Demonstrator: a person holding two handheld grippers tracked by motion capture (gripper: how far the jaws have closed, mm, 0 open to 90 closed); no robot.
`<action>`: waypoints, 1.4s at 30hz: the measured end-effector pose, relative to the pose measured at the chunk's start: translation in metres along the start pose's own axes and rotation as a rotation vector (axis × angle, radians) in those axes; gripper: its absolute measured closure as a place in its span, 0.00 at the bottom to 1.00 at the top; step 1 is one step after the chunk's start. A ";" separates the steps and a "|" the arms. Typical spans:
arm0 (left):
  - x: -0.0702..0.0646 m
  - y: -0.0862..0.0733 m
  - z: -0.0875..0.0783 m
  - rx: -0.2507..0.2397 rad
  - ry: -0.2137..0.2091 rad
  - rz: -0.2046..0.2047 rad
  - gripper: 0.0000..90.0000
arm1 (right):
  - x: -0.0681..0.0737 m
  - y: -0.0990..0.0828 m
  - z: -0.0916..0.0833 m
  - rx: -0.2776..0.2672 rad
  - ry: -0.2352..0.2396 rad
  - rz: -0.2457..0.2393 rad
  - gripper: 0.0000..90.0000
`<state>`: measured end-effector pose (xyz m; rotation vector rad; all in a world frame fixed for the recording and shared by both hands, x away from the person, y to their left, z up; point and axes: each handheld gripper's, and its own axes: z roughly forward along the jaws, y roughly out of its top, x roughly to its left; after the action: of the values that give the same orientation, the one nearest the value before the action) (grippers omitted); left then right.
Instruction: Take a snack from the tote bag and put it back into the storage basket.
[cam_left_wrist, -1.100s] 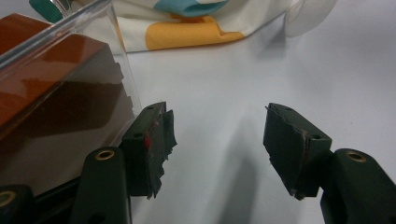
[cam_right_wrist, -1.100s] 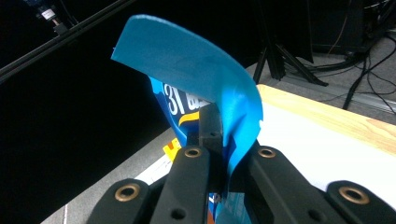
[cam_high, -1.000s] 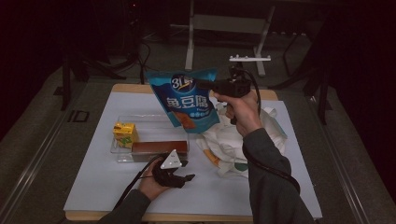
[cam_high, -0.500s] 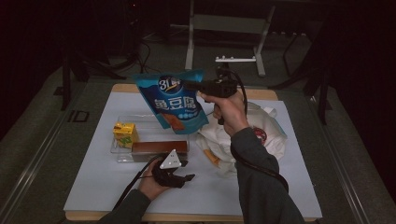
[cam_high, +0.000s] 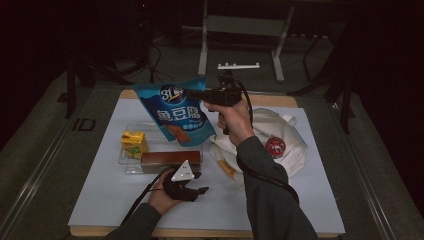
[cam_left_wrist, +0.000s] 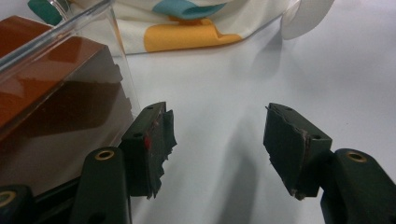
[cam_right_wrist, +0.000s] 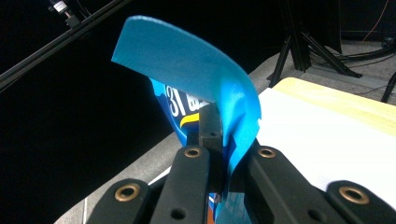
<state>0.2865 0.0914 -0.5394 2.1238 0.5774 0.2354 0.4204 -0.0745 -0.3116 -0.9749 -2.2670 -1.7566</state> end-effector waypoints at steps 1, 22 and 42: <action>0.000 0.000 0.000 0.000 0.000 0.000 0.45 | 0.000 0.000 0.002 0.001 0.001 0.003 0.99; -0.001 0.000 0.000 -0.005 0.004 0.005 0.45 | -0.002 -0.004 0.035 0.008 0.003 0.039 0.99; -0.003 -0.001 -0.001 -0.019 0.015 0.026 0.47 | -0.015 -0.011 0.069 0.029 0.003 0.095 0.99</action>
<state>0.2830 0.0912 -0.5391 2.1141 0.5549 0.2710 0.4455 -0.0200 -0.3500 -1.0555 -2.1995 -1.6812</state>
